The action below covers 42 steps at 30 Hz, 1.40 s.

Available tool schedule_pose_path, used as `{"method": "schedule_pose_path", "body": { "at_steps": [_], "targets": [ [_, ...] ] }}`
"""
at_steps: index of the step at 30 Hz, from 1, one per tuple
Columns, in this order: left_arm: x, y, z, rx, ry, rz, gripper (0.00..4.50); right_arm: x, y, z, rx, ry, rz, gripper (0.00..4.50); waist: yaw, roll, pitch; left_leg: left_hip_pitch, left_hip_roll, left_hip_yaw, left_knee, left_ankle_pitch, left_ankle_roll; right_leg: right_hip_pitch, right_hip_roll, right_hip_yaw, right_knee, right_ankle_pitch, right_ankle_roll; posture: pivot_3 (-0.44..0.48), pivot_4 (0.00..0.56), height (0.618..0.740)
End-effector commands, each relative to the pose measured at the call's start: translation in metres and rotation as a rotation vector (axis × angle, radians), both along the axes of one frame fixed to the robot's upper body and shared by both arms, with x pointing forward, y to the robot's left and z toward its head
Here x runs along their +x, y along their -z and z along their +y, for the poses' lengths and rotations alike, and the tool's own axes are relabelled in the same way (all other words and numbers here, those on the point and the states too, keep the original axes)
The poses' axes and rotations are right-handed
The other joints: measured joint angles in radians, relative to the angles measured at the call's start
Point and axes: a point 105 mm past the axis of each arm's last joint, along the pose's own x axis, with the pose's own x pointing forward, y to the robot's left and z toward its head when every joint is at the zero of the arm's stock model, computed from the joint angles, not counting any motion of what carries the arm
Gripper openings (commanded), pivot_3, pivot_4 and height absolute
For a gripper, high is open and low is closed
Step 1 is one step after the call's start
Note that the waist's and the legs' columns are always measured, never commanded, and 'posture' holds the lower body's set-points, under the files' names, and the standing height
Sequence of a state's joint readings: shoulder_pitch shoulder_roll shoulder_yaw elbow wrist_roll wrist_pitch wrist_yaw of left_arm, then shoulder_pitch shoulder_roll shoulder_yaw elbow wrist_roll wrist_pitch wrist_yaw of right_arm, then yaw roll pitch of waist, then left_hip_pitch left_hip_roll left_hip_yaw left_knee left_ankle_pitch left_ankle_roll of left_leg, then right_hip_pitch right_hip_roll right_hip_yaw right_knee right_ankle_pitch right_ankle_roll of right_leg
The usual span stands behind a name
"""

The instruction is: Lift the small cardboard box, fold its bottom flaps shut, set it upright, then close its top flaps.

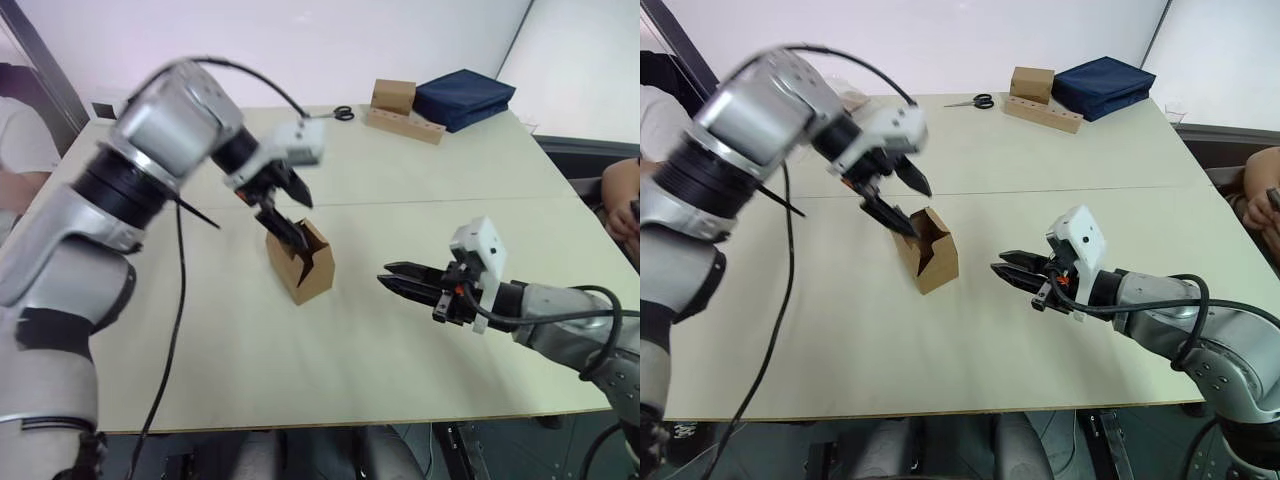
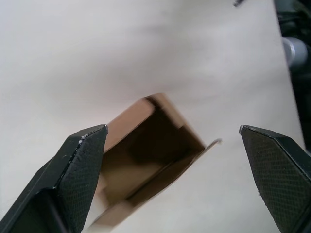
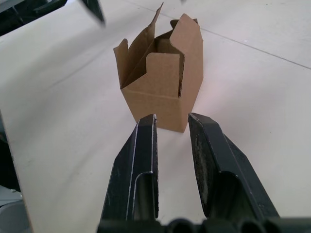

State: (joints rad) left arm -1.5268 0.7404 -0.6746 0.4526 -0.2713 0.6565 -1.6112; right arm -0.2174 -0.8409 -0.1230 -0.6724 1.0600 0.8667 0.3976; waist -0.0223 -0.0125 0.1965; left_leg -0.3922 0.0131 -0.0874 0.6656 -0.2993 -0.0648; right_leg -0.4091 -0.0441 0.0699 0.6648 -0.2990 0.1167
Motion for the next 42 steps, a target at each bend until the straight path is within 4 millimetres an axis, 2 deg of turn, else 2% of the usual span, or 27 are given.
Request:
{"method": "schedule_pose_path", "body": {
  "at_steps": [1, 4, 7, 8, 10, 12, 14, 16, 17, 18, 19, 23, 28, 34, 42],
  "targets": [
    [0.008, -0.034, 0.019, -0.146, -0.043, -0.062, 4.48, -0.003, -0.001, 0.014, 0.013, -0.023, -0.037, 0.99, 0.0, 0.0, 0.0, 0.0, 0.0, 0.0, 0.0, 0.0, 0.0, 0.0, 0.0, 0.0, 0.0, 0.0, 0.0, 0.0, 0.15, 0.74],
    [0.023, -0.034, 0.044, -0.202, -0.116, -0.085, 4.48, 0.001, 0.004, 0.023, 0.031, -0.019, -0.031, 0.99, -0.002, 0.0, 0.0, 0.0, 0.0, 0.0, 0.0, 0.0, 0.0, 0.0, 0.0, 0.0, 0.0, 0.0, 0.0, 0.0, 0.15, 0.74],
    [0.039, -0.012, 0.067, -0.202, -0.189, -0.107, 4.5, 0.01, 0.014, 0.028, 0.028, 0.02, -0.021, 0.26, -0.004, 0.0, 0.0, 0.0, 0.0, 0.0, 0.0, 0.0, 0.0, -0.001, 0.0, 0.0, 0.0, 0.0, 0.0, 0.0, 0.15, 0.74],
    [0.045, 0.0, 0.073, -0.205, -0.222, -0.099, 3.97, 0.011, 0.016, 0.03, 0.026, 0.022, -0.016, 0.0, -0.005, 0.0, 0.0, 0.0, 0.0, 0.0, 0.0, 0.0, 0.0, -0.001, 0.0, 0.0, 0.0, 0.0, 0.0, 0.0, 0.15, 0.74],
    [0.052, 0.019, 0.08, -0.22, -0.264, -0.072, 3.4, 0.012, 0.019, 0.033, 0.032, 0.019, -0.01, 0.0, -0.004, 0.001, 0.0, 0.0, 0.0, 0.0, 0.0, 0.0, 0.0, -0.001, -0.001, 0.0, 0.0, 0.0, 0.0, 0.0, 0.15, 0.74],
    [0.054, 0.033, 0.084, -0.21, -0.277, -0.063, 2.51, 0.014, 0.022, 0.036, 0.031, 0.023, -0.007, 0.0, -0.003, 0.0, 0.0, -0.001, 0.0, 0.0, 0.001, 0.0, 0.0, -0.001, -0.001, 0.0, 0.001, 0.0, 0.0, 0.0, 0.15, 0.74],
    [0.06, 0.056, 0.086, -0.199, -0.293, -0.072, 1.68, 0.016, 0.031, 0.039, 0.008, 0.029, 0.009, 0.0, 0.0, -0.001, 0.0, -0.002, 0.0, 0.0, 0.001, 0.0, 0.0, -0.001, -0.001, 0.0, 0.001, 0.0, 0.0, 0.0, 0.15, 0.74],
    [0.063, 0.074, 0.086, -0.202, -0.305, -0.069, 1.08, 0.017, 0.037, 0.042, -0.009, 0.027, 0.016, 0.0, 0.002, -0.001, 0.0, -0.001, 0.0, 0.0, 0.001, 0.0, 0.0, -0.001, -0.001, -0.001, 0.001, 0.0, 0.0, 0.0, 0.15, 0.74],
    [0.066, 0.085, 0.085, -0.204, -0.324, -0.064, 0.51, 0.018, 0.04, 0.044, -0.013, 0.033, 0.025, 0.0, 0.002, -0.001, 0.0, -0.001, 0.0, 0.0, 0.001, 0.0, 0.0, -0.001, -0.001, -0.001, 0.001, 0.0, 0.0, 0.0, 0.15, 0.74],
    [0.067, 0.097, 0.084, -0.197, -0.327, -0.074, 0.15, 0.02, 0.043, 0.046, -0.015, 0.036, 0.03, 0.0, 0.002, -0.001, 0.0, -0.001, 0.0, 0.0, 0.001, 0.0, 0.0, -0.001, -0.001, -0.001, 0.001, 0.0, 0.0, 0.0, 0.15, 0.74],
    [0.069, 0.106, 0.082, -0.206, -0.334, -0.079, 0.02, 0.021, 0.045, 0.048, -0.014, 0.038, 0.038, 0.0, 0.001, -0.001, 0.0, -0.001, 0.0, 0.0, 0.002, 0.0, 0.0, -0.001, -0.001, -0.001, 0.002, 0.0, 0.0, 0.0, 0.15, 0.74],
    [0.073, 0.132, 0.073, -0.217, -0.352, -0.111, 0.02, 0.025, 0.051, 0.055, -0.018, 0.041, 0.057, 0.0, 0.001, -0.001, 0.0, -0.001, 0.0, 0.0, 0.002, 0.0, 0.0, -0.001, -0.001, -0.001, 0.002, 0.0, 0.0, 0.0, 0.15, 0.74],
    [0.073, 0.141, 0.057, -0.313, -0.339, -0.103, 0.02, 0.039, 0.061, 0.058, -0.053, 0.087, 0.072, 0.0, 0.001, -0.001, 0.0, -0.001, 0.0, 0.0, 0.002, 0.0, 0.0, -0.002, -0.001, -0.001, 0.003, 0.0, 0.0, 0.0, 0.15, 0.74],
    [0.052, 0.145, 0.05, -0.371, -0.218, 0.028, 0.02, 0.047, 0.06, 0.055, -0.058, 0.118, 0.067, 0.0, -0.009, -0.001, -0.001, -0.001, -0.001, 0.0, 0.002, 0.0, -0.001, -0.002, -0.001, -0.001, 0.003, 0.0, 0.0, 0.0, 0.15, 0.74],
    [0.012, 0.159, 0.058, -0.315, -0.092, 0.178, 0.02, 0.05, 0.057, 0.041, -0.084, 0.133, 0.057, 0.0, -0.024, 0.0, -0.001, 0.0, -0.001, 0.0, 0.001, 0.0, -0.001, -0.001, -0.001, -0.001, 0.003, 0.0, 0.0, 0.0, 0.15, 0.74]
  ]
}}
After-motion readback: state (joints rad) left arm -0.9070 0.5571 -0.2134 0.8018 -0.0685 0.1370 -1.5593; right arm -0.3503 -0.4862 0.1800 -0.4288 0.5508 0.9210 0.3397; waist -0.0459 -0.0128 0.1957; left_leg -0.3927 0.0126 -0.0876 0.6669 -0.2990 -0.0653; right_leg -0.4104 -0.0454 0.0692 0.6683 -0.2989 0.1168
